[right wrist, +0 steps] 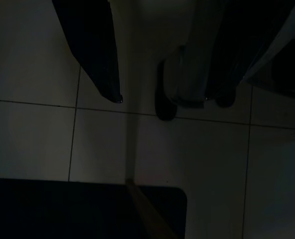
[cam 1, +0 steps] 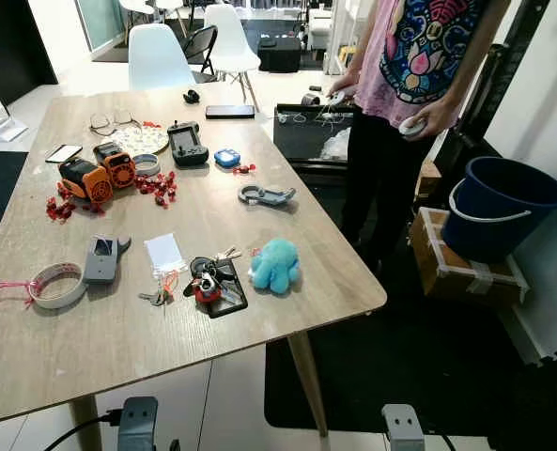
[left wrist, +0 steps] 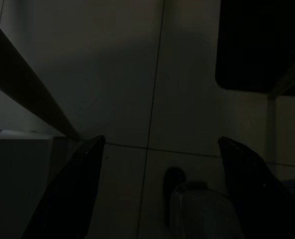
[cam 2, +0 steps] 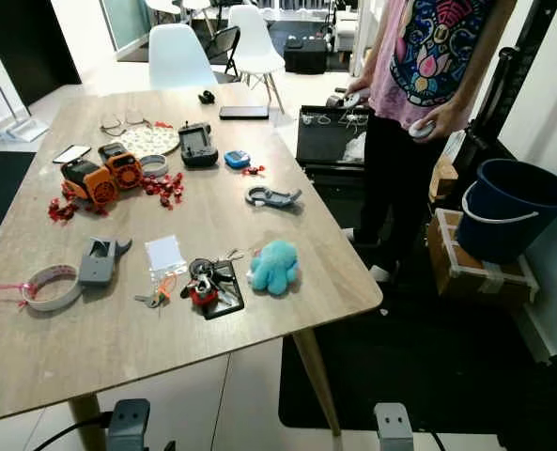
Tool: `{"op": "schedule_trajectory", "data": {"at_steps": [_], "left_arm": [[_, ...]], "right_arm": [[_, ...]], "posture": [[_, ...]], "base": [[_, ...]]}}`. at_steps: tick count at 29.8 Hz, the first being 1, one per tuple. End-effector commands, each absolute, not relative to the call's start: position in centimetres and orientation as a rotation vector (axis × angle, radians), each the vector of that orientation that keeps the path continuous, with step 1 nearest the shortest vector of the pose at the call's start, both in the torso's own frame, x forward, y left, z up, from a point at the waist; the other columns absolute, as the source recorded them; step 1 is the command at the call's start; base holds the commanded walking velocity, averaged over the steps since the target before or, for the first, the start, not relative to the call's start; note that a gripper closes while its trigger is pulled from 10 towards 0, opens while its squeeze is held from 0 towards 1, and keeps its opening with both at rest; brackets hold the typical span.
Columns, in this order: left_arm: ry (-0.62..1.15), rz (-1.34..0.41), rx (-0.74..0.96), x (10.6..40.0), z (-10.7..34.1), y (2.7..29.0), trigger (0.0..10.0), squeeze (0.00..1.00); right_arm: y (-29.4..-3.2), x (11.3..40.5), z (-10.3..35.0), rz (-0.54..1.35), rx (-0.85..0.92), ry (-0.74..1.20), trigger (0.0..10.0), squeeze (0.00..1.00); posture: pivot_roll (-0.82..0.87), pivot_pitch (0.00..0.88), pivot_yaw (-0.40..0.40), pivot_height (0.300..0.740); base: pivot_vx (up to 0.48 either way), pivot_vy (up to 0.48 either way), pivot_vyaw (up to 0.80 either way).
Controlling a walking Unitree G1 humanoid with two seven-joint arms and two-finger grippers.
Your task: Hang keys on a hook
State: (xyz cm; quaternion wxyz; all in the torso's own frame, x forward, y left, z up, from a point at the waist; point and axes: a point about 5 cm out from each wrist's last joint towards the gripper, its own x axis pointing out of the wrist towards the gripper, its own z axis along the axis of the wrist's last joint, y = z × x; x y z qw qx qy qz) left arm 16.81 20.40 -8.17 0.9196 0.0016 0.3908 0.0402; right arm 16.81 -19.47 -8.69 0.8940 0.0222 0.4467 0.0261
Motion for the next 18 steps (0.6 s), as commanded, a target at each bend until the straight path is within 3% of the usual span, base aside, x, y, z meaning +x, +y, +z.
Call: {"op": "schedule_trajectory", "data": {"at_steps": [1,7,18], "left_arm": [[0.835,0.07,0.048,16.5,-8.32,20.83,10.0,0.0],[0.85,0.071,0.055,16.3,-8.48,20.69,10.0,0.0],[0.878,0.099,0.036,16.02,-8.7,20.66,10.0,0.0]], "right_arm": [[-19.38,16.67,-8.8,0.046,0.055,0.939,10.0,0.0],[-19.27,16.62,-8.84,0.046,0.059,0.939,10.0,0.0],[-19.38,16.44,-8.9,0.04,0.058,0.943,10.0,0.0]], "posture": [[0.06,0.064,-0.001,0.74],[0.05,0.064,0.0,0.74],[0.05,0.068,0.001,0.74]], "base": [[0.0,-0.48,0.0],[0.0,-0.48,0.0],[0.0,0.0,0.0]]}}
